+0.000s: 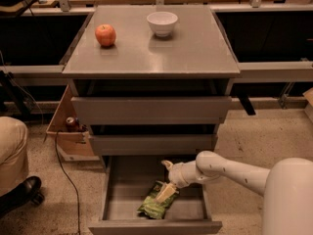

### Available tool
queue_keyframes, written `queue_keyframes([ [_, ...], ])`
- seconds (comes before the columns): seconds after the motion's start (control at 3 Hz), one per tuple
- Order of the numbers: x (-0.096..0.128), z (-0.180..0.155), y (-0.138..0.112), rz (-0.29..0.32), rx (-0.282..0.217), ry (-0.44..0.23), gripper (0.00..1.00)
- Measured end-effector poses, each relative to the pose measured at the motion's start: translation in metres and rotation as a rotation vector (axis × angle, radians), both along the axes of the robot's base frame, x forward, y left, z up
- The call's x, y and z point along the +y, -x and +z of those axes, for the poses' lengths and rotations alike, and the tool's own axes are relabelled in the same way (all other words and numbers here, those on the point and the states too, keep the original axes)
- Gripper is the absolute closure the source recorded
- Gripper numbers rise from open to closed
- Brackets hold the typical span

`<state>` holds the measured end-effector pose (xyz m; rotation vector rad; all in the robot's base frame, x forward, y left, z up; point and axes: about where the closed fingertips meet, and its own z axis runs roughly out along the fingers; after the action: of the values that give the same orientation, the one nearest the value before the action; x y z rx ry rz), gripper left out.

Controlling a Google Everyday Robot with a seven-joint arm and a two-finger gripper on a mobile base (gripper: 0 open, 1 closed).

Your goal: Pick green jalapeno chip bag from bottom drawer and place on counter

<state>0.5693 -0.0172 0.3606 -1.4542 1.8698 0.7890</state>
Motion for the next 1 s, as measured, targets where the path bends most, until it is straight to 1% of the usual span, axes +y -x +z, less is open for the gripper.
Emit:
queue_keyframes([
  [0.33,0.000,0.000,0.000,0.000,0.000,0.000,0.00],
  [0.67,0.006,-0.016,-0.001,-0.008,-0.006,0.054,0.00],
  [1.0,0.006,-0.049,-0.001,-0.029,0.014,0.134,0.00],
])
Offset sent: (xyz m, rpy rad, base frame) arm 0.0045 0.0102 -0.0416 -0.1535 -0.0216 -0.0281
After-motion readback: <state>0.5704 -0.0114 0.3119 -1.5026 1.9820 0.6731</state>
